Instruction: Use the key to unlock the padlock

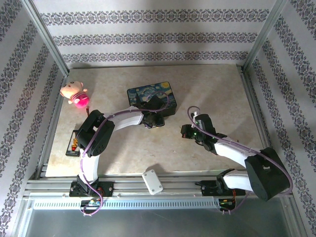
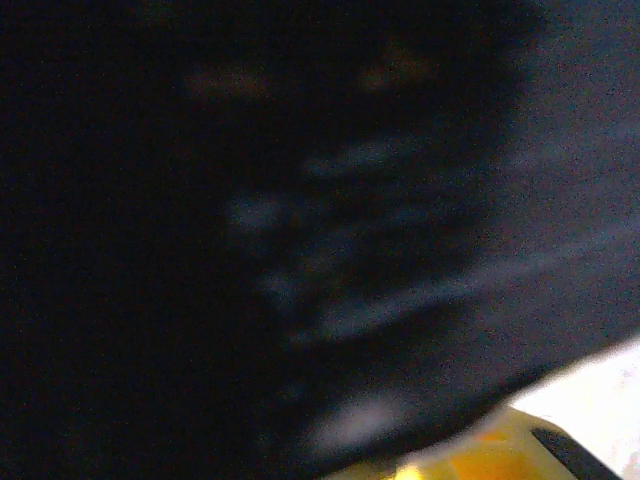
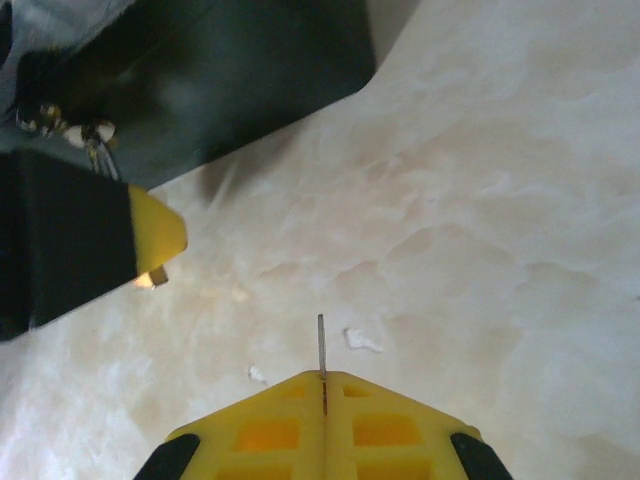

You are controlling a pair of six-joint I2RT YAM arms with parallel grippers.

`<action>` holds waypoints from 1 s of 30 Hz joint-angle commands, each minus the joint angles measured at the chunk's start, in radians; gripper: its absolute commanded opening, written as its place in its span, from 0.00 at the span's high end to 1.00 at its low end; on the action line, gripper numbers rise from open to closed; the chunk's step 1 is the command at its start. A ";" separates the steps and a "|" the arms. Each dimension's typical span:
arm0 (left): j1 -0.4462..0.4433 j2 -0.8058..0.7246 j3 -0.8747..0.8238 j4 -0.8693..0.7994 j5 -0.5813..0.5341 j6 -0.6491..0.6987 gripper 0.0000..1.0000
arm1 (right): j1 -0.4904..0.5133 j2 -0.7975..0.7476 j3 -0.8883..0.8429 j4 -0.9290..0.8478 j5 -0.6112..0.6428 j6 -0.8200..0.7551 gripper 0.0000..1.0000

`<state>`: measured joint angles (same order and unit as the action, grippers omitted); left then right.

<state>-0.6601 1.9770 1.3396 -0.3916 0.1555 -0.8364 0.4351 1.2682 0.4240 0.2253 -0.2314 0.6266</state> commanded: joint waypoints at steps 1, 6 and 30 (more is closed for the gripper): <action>0.021 0.002 0.015 0.058 0.066 -0.066 0.66 | 0.025 0.036 -0.025 0.158 -0.077 -0.011 1.00; 0.025 -0.008 -0.008 0.114 0.070 -0.091 0.66 | 0.044 0.127 -0.031 0.294 -0.148 -0.010 1.00; 0.045 -0.018 -0.065 0.280 0.104 -0.218 0.67 | 0.140 0.372 -0.074 0.760 0.000 0.054 1.00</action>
<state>-0.6376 1.9770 1.2865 -0.1776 0.2359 -1.0054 0.5674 1.5970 0.3611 0.8459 -0.2481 0.6552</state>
